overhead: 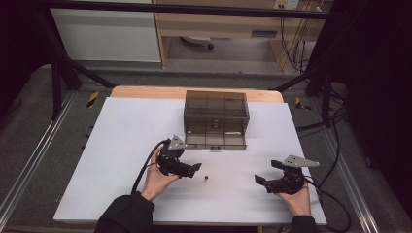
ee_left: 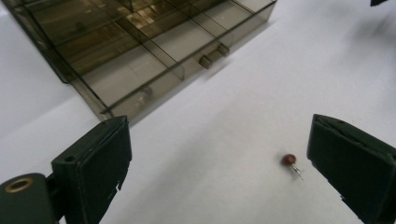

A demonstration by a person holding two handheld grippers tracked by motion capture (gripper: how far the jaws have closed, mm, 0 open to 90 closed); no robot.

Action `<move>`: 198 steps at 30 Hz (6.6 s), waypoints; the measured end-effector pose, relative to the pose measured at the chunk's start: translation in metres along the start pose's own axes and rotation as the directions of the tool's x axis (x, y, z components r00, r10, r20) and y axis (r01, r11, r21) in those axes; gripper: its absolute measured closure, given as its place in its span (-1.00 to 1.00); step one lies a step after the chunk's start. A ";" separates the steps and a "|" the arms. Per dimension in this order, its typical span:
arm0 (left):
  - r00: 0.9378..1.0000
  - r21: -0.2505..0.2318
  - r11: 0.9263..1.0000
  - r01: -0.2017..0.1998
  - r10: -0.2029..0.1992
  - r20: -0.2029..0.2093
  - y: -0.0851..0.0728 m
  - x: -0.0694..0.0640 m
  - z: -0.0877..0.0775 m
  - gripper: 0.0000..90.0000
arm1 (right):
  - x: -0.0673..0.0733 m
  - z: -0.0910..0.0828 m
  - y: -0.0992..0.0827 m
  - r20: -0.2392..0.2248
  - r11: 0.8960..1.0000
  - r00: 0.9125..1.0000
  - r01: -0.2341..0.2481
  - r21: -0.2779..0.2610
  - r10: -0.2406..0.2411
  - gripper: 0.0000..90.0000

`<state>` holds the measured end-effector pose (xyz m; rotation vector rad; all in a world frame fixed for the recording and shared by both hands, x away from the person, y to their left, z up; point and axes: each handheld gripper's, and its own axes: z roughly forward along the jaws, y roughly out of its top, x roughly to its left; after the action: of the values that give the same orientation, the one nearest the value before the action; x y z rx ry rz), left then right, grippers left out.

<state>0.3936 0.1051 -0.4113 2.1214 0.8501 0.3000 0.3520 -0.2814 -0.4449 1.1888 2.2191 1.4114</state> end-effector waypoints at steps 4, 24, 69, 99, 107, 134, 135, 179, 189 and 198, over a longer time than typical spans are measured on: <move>1.000 0.012 1.000 -0.011 0.011 0.013 -0.005 -0.008 0.003 -0.88 | 0.000 0.000 0.000 0.000 1.000 1.000 0.000 0.000 0.000 -0.98; 0.998 0.073 0.997 -0.039 0.035 0.056 -0.020 -0.040 0.025 -0.18 | 0.000 0.000 0.000 -0.002 1.000 1.000 -0.001 0.001 0.001 -0.98; 0.997 0.080 0.997 -0.024 0.017 0.078 -0.020 -0.040 0.030 0.83 | 0.000 0.000 0.000 -0.004 1.000 1.000 -0.001 0.002 0.001 -0.98; 0.998 0.065 0.998 0.008 -0.011 0.059 -0.008 -0.019 0.007 0.83 | 0.000 0.000 0.000 -0.005 1.000 1.000 -0.002 0.002 0.002 -0.98; 0.998 0.055 0.998 0.015 -0.018 0.053 -0.001 -0.011 -0.001 0.83 | 0.000 0.000 0.000 -0.005 1.000 1.000 -0.002 0.003 0.002 -0.99; 1.000 0.020 1.000 0.017 -0.017 -0.007 0.039 0.019 -0.013 0.83 | 0.000 0.000 0.000 -0.002 1.000 1.000 0.001 0.007 -0.001 -0.99; 1.000 0.019 1.000 0.018 -0.018 -0.010 0.041 0.021 -0.013 0.83 | 0.000 0.000 0.000 -0.002 1.000 1.000 0.001 0.007 -0.001 -0.99; 0.992 0.084 0.993 0.079 -0.070 -0.102 0.051 0.069 0.059 0.83 | 0.000 0.000 0.000 -0.005 1.000 1.000 0.002 0.010 -0.002 -0.99; 0.992 0.094 0.993 0.077 -0.066 -0.107 0.043 0.071 0.069 0.82 | 0.000 0.000 0.000 -0.003 1.000 1.000 0.002 0.012 -0.002 -0.99; 0.993 0.080 0.994 0.070 -0.061 -0.101 0.044 0.070 0.067 0.64 | 0.000 0.000 0.000 -0.003 1.000 1.000 0.003 0.012 -0.003 -0.99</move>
<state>0.4978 0.0914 -0.4258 2.1651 1.0031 0.3421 0.3522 -0.2814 -0.4453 1.1874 2.2329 1.4018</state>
